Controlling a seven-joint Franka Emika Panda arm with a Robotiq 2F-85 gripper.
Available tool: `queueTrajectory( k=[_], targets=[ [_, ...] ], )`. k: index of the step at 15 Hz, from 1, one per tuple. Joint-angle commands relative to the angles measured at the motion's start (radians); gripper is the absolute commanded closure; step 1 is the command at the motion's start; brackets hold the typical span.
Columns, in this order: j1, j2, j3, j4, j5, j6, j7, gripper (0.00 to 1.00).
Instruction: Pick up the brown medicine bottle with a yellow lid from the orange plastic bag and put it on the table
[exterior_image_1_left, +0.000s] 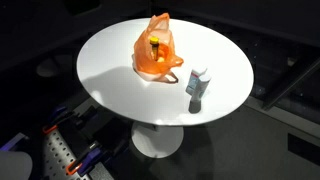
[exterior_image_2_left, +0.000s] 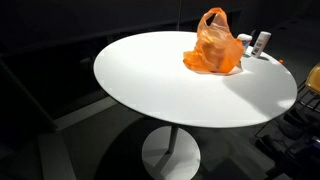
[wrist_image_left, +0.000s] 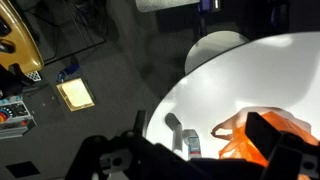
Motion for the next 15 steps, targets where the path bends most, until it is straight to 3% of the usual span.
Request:
queueTrajectory(
  k=[1,7,15],
  targets=[
    [0.010,-0.001,-0.006,0.003,-0.006,-0.004,0.006,0.00],
    [0.024,0.034,0.014,0.025,0.011,0.002,0.040,0.00],
    [0.090,0.203,0.089,0.115,0.085,0.058,0.164,0.00]
  ],
)
